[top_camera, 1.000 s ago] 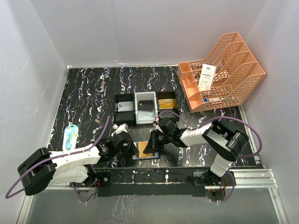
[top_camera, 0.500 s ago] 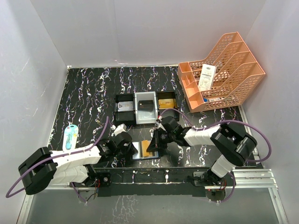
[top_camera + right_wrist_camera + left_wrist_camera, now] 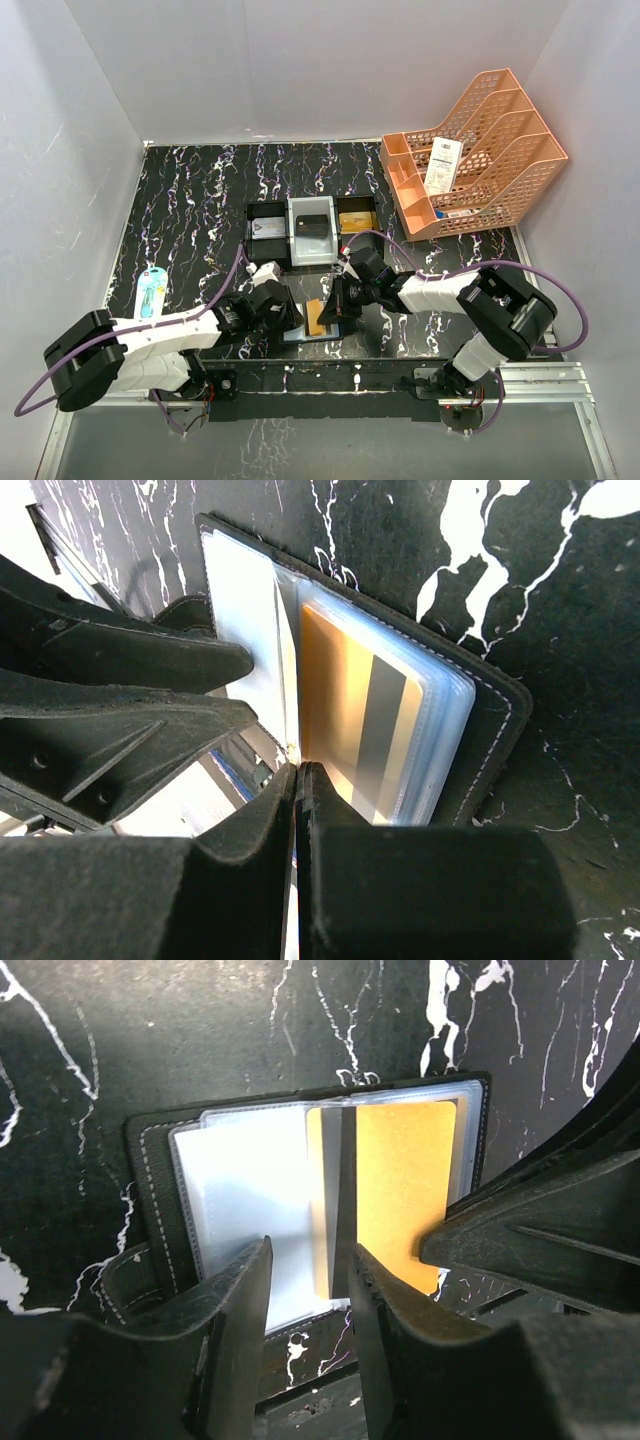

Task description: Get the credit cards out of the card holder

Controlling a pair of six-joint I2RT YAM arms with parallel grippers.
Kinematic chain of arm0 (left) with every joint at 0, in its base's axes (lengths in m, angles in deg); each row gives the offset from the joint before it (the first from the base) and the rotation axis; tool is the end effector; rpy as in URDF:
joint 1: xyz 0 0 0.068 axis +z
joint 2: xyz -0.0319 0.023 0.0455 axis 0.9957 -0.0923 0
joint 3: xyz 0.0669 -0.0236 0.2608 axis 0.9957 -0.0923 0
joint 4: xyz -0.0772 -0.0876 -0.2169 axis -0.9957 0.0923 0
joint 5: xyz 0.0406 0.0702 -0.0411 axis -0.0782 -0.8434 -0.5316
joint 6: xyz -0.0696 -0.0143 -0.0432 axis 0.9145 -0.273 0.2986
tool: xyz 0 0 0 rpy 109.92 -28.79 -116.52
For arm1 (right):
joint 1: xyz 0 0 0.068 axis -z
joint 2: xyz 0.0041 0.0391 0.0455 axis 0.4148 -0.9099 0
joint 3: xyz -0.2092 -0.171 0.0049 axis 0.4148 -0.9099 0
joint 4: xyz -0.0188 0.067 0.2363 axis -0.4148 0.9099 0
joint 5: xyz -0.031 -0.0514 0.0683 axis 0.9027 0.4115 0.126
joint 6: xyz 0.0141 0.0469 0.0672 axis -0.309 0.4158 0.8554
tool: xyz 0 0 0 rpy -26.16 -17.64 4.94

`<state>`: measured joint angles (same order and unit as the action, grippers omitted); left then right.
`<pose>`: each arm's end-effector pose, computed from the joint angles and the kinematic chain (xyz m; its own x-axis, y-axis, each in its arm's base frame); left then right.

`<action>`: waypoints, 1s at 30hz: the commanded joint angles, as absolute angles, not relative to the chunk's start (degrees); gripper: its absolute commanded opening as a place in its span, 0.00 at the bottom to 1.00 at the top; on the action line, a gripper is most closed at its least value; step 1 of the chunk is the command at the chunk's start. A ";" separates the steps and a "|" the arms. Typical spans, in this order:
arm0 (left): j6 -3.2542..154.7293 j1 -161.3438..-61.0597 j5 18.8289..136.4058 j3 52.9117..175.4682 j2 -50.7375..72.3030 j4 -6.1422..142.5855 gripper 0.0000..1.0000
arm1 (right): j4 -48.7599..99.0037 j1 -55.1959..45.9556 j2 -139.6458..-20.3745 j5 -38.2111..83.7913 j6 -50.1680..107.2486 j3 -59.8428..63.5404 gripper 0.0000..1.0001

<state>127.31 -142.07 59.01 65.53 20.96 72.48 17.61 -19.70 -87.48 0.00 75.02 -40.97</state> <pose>0.1328 -0.1834 0.1426 -0.8457 -0.3070 -0.4366 0.0091 0.8096 -0.5869 0.1763 0.2228 0.1167 -0.9961 -0.0046 -0.0879 -0.0697 0.6511 0.7558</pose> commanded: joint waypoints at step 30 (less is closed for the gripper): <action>128.82 -143.06 56.09 63.55 13.82 73.17 0.05 | 6.68 -21.11 -90.61 4.27 81.89 -40.74 0.18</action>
<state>129.43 -142.59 58.02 65.83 13.94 65.22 11.71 -20.11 -89.84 2.18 79.96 -41.64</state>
